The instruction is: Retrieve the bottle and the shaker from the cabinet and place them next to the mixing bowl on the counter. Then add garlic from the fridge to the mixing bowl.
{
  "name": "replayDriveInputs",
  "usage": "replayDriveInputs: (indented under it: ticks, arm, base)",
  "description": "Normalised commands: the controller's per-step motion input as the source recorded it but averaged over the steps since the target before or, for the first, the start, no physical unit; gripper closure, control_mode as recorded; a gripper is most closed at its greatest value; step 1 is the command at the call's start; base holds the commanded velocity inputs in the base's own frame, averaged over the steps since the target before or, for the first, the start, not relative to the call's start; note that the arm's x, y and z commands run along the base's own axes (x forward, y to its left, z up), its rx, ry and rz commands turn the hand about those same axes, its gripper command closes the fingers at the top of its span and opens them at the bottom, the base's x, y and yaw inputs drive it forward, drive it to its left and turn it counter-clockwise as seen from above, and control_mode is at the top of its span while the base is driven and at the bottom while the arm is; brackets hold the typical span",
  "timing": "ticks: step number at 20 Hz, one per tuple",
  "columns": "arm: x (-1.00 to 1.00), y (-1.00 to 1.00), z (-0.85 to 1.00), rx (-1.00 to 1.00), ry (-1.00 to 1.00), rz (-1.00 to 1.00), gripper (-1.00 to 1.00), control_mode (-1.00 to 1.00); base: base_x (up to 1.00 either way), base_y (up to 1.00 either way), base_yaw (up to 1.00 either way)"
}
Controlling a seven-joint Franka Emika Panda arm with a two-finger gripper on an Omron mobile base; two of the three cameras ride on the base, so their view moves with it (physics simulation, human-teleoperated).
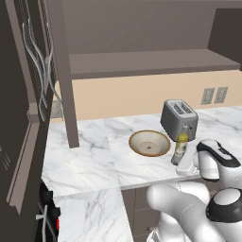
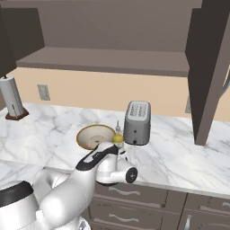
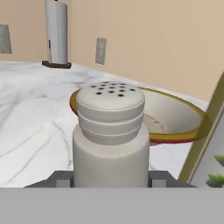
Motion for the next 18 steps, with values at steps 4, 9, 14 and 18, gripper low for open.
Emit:
replayDriveInputs:
  ticks: [4, 9, 14, 18]
  arm:
    - [0.14, 0.14, -0.24, -0.01, 0.0, -0.04, 1.0, -1.0]
    - [0.2, 0.12, -0.11, -0.02, 0.0, -0.06, 1.0, -1.0]
    - [0.03, 0.07, -0.13, 0.0, 0.0, -0.06, 1.0, -1.0]
    - [0.0, 0.05, -0.13, 0.0, 0.0, -0.05, 1.0, -1.0]
  base:
    - [0.0, 0.0, 0.0]
    - [0.0, 0.0, 0.0]
    - [0.0, 0.0, 0.0]
    - [0.0, 0.0, 0.0]
